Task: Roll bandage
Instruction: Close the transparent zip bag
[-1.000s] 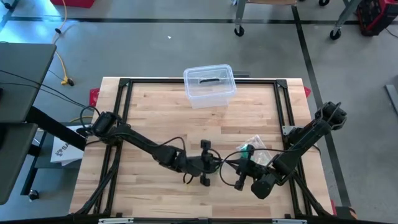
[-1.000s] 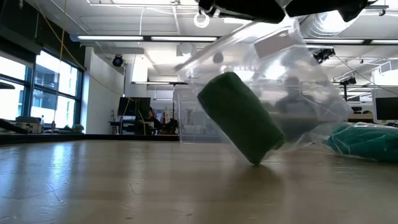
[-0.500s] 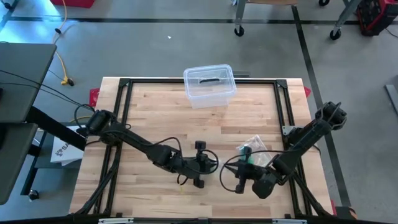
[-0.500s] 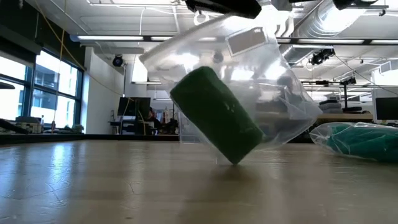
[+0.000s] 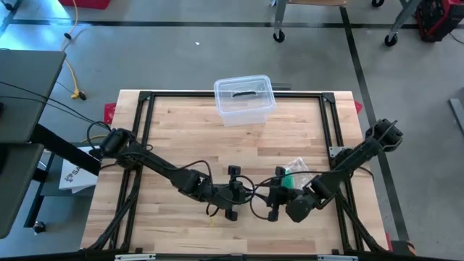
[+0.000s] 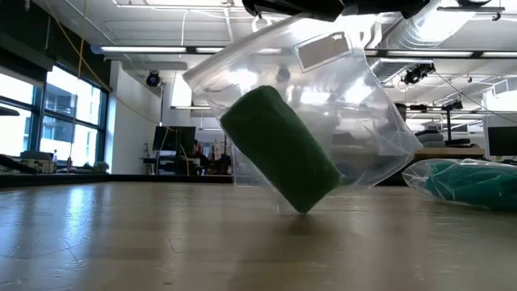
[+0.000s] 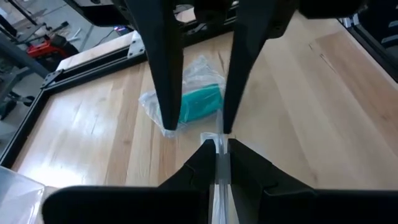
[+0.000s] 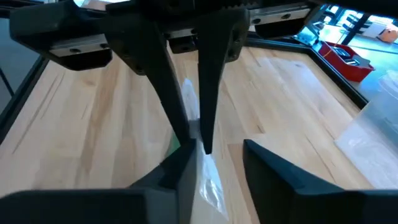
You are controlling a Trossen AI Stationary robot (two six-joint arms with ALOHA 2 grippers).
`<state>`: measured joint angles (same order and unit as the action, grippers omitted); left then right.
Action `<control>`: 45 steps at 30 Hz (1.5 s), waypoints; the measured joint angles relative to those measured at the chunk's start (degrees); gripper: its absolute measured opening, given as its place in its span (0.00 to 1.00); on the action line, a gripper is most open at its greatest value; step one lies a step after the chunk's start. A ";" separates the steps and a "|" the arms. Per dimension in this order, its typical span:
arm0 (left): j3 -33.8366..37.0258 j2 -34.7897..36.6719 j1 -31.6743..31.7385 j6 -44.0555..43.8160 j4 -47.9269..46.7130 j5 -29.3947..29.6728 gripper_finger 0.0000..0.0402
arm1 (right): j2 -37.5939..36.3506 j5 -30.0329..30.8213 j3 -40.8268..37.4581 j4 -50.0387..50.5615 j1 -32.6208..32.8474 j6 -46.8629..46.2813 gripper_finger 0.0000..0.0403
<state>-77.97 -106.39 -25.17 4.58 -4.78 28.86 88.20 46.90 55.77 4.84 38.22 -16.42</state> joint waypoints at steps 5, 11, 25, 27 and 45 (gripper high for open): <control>0.00 0.00 0.00 0.00 0.11 0.08 0.08 | 0.02 -1.39 0.00 -0.01 0.02 -0.01 0.15; 0.00 -0.04 -0.02 0.02 0.38 0.07 0.08 | 1.26 -2.56 0.00 -1.35 0.02 1.17 0.01; -0.05 2.52 -0.52 -3.72 -3.06 2.17 0.08 | 2.85 3.99 0.09 -4.62 2.15 -0.97 0.00; -0.07 3.57 -0.50 -4.13 -4.49 2.03 0.08 | 2.78 5.06 0.22 -4.32 2.66 -1.48 0.00; -0.07 4.42 -0.74 -8.11 -13.94 1.60 0.23 | 2.67 5.37 4.97 3.26 3.08 -2.00 0.00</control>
<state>-78.04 -101.97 -25.91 -3.53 -18.72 30.46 90.87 52.27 60.74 8.10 41.30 -18.41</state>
